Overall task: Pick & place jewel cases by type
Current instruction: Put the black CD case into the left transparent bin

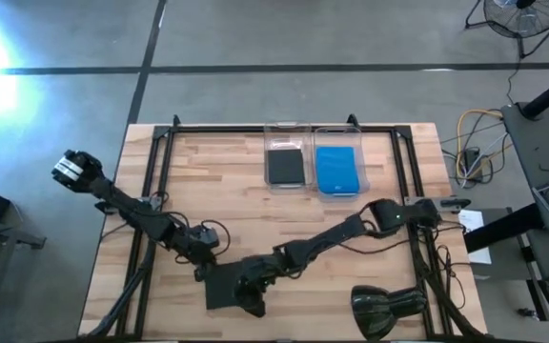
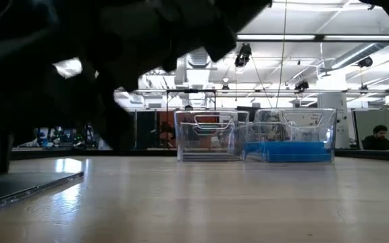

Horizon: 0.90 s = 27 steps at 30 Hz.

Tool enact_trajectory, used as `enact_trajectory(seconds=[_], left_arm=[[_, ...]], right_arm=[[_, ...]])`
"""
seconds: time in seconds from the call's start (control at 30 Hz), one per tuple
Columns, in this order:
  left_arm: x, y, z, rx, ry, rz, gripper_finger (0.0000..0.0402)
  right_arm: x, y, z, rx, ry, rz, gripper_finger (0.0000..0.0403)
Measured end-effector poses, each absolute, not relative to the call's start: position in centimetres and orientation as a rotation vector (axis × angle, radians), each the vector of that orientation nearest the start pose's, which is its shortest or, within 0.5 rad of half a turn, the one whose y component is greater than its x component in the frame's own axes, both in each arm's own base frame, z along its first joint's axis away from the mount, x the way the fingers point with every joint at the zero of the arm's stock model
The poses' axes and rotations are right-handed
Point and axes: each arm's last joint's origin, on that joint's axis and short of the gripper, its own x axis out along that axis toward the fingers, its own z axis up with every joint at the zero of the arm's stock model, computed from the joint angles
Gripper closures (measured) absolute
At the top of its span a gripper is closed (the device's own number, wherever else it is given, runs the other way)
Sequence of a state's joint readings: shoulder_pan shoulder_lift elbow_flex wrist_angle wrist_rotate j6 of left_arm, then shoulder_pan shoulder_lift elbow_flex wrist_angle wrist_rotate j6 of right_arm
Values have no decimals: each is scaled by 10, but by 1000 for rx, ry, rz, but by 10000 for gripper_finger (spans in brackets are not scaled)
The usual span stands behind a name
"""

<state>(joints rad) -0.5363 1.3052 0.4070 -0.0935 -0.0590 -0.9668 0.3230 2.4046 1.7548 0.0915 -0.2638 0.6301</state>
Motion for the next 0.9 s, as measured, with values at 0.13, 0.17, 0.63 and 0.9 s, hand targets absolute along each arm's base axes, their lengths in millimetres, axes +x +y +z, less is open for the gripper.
enact_trajectory(seconds=[0.13, 0.17, 0.63, 0.9], left_arm=[[177, -103, 123, -587, 1036, 57, 335], [177, -103, 124, -588, 1031, 58, 335], [167, -115, 122, -626, 1038, 81, 335], [158, -130, 128, -805, 989, 112, 335]], right_arm=[[501, 177, 120, 548, 691, 391, 279], [502, 177, 117, 548, 693, 389, 280], [488, 158, 104, 262, 921, 185, 296], [488, 122, 136, 400, 925, -21, 293]])
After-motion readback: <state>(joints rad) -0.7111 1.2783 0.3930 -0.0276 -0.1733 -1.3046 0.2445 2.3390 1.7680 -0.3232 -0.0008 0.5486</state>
